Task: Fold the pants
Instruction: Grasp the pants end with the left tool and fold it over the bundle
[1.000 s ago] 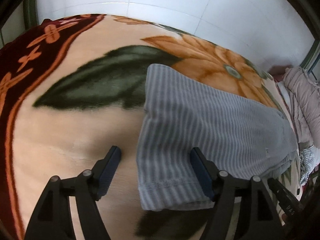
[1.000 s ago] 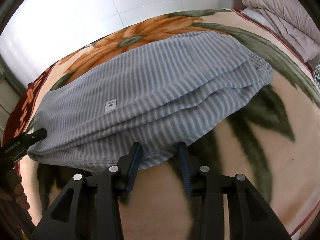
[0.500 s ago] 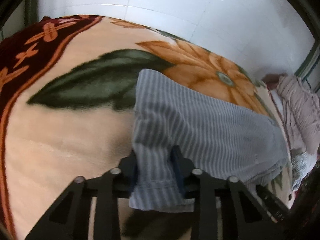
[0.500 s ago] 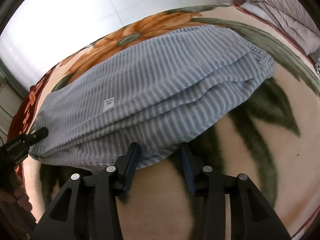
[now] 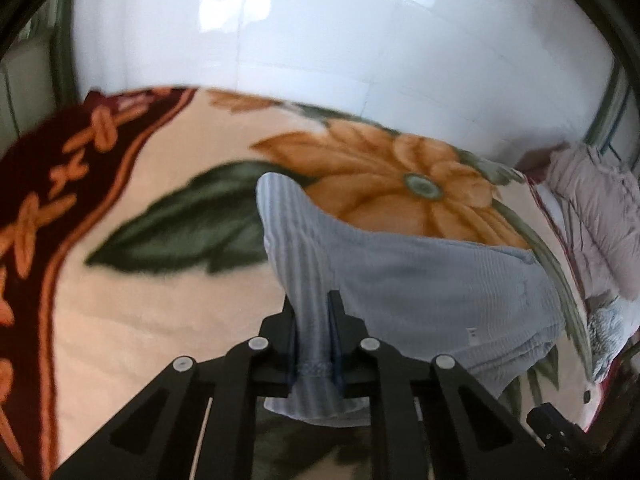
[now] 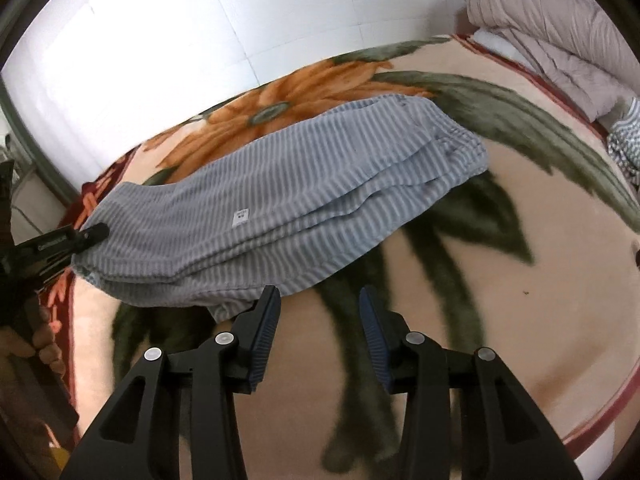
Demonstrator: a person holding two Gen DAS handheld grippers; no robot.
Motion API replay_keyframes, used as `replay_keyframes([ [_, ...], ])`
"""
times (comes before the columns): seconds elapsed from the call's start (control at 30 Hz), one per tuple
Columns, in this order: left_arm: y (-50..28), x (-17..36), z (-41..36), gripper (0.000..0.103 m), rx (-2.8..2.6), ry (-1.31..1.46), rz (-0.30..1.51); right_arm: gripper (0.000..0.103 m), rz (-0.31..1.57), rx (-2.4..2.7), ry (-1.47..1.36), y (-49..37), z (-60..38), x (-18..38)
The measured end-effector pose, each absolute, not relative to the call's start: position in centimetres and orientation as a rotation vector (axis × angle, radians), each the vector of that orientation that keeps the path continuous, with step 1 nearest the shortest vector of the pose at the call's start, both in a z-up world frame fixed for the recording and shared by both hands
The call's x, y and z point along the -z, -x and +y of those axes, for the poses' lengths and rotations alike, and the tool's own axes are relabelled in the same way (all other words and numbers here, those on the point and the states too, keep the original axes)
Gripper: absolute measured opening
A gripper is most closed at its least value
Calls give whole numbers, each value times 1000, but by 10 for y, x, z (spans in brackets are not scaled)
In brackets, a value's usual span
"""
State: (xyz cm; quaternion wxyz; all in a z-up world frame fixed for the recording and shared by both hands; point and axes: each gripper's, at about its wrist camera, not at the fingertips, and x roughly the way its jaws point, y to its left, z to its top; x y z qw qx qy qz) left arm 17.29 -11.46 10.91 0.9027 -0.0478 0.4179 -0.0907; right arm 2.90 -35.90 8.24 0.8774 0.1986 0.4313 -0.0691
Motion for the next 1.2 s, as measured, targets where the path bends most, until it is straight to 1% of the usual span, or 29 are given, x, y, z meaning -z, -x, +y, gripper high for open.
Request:
replay_keyframes([
  [0.23,-161,-143,-172,12,230,4,797,43,879,135,-447,-12,-379,-89],
  [0.53,-156,-159,-264,12,326,-72,788,43,848,176,-512,9,-433,-93],
  [0.8,-154,-148,-345,11,407,-130,792,43,840,226,-572,25,-477,-81],
  [1.0,-153,-129,-408,10,459,-158,818,43,844,260,-583,34,-496,-70],
  [1.2,-154,-101,-438,10,470,-181,877,43,857,280,-624,34,-515,-56],
])
